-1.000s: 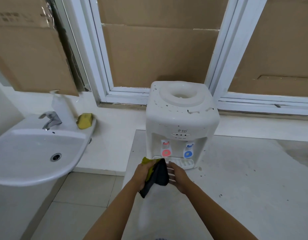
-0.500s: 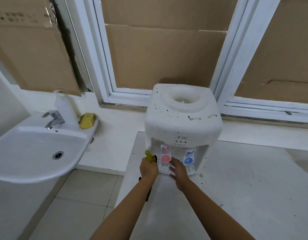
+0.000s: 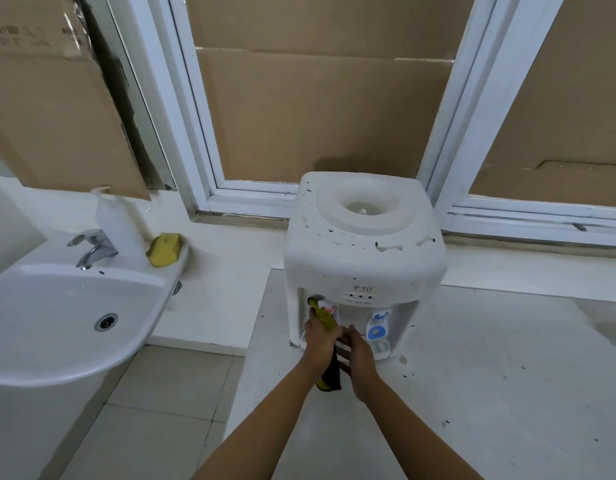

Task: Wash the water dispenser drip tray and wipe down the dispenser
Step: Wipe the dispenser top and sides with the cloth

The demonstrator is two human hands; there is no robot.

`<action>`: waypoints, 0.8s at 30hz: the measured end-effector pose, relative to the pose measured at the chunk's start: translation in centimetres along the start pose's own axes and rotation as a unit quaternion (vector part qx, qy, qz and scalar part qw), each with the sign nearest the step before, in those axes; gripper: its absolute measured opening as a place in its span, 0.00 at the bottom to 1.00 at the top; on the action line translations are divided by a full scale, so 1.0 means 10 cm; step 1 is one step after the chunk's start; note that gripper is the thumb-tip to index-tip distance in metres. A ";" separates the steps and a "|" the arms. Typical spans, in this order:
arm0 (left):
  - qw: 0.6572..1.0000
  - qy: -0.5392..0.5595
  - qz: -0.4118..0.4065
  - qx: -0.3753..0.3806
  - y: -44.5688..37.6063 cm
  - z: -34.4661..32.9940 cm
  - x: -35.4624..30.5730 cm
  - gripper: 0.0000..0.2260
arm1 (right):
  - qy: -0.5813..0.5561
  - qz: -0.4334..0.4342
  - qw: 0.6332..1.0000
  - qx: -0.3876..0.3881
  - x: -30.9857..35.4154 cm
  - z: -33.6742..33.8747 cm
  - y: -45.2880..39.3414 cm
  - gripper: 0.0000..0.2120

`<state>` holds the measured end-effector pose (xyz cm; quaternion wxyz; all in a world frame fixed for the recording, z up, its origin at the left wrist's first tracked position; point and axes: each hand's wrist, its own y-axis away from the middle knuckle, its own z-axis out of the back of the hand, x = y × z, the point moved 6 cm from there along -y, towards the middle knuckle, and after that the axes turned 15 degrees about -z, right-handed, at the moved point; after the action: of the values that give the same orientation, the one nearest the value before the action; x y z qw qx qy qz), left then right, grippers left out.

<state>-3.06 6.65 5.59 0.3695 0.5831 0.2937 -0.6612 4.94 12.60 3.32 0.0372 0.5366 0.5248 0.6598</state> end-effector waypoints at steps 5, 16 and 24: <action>0.997 -0.034 -0.063 0.024 0.00 0.11 -0.03 0.11 | -0.006 -0.006 1.000 -0.012 -0.05 0.04 -0.04 0.22; 0.991 -0.106 -0.048 0.059 -0.16 0.29 0.03 0.09 | 0.005 -0.015 1.000 -0.014 -0.03 0.04 -0.07 0.15; 0.985 -0.114 -0.108 -0.064 -0.06 0.27 -0.08 0.03 | 0.012 -0.015 1.000 -0.002 -0.04 0.03 -0.03 0.14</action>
<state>-4.97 4.86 6.76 0.3637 0.4435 0.3526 -0.7394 5.18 12.69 2.75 0.0417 0.5210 0.5320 0.6662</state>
